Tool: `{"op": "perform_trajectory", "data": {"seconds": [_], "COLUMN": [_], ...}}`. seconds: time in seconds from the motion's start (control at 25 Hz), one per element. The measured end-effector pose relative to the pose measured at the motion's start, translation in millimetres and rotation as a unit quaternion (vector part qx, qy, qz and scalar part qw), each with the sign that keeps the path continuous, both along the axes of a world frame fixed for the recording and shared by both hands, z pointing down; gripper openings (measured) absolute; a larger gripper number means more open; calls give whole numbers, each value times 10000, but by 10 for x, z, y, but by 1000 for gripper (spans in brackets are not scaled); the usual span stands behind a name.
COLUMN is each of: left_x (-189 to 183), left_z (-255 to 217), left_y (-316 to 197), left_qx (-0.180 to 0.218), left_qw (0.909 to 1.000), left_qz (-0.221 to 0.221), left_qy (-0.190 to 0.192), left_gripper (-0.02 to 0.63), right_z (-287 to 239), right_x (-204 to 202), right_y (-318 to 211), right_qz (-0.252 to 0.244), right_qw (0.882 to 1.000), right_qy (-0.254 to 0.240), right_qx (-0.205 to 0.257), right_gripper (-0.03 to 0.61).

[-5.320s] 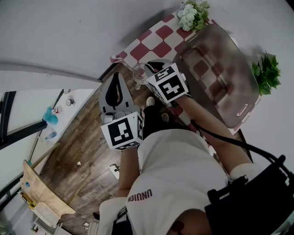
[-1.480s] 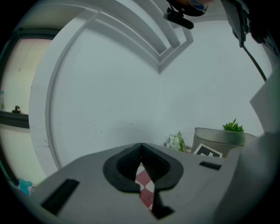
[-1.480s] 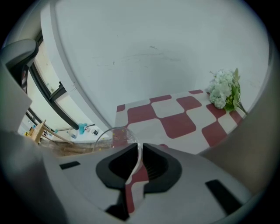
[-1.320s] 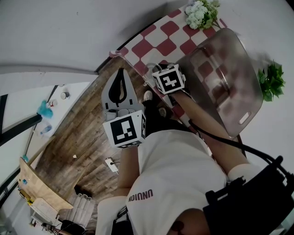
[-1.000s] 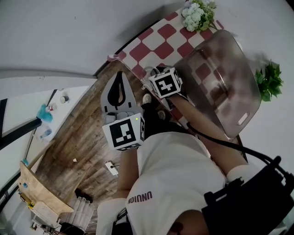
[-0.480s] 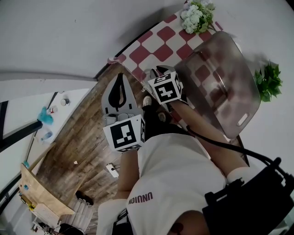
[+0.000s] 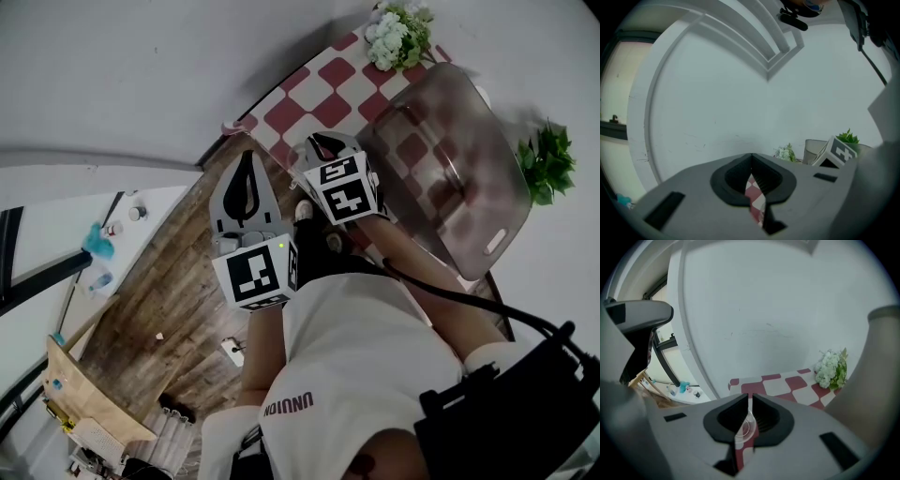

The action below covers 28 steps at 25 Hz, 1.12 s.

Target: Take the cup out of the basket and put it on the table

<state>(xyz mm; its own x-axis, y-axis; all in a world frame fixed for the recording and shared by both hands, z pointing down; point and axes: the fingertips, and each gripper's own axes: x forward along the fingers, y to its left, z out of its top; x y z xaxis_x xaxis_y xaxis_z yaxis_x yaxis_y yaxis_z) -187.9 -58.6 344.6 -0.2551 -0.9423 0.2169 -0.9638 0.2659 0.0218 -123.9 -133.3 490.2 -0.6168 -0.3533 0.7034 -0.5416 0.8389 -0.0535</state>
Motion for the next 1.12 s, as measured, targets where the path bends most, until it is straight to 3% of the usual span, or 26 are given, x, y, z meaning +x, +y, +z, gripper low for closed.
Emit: {"op": "perform_trajectory", "data": {"seconds": [0.48, 0.8, 1.12], "left_x": [85, 99, 99], "left_z": [-1, -12, -45], "left_y": [64, 74, 83], "left_qx": [65, 68, 100], "left_qw": [9999, 9999, 9999], "left_qz": [-25, 16, 40], "left_qy": [90, 82, 21], "left_gripper": [12, 12, 12], "right_z": [-447, -810, -963], "right_x": [26, -6, -12], "right_y": [27, 113, 118], "right_qz": [-122, -181, -129], "right_qw": [9969, 9906, 9852], "right_qy": [-475, -1043, -1233], "right_qx": [612, 872, 1180], "right_gripper": [17, 17, 15]}}
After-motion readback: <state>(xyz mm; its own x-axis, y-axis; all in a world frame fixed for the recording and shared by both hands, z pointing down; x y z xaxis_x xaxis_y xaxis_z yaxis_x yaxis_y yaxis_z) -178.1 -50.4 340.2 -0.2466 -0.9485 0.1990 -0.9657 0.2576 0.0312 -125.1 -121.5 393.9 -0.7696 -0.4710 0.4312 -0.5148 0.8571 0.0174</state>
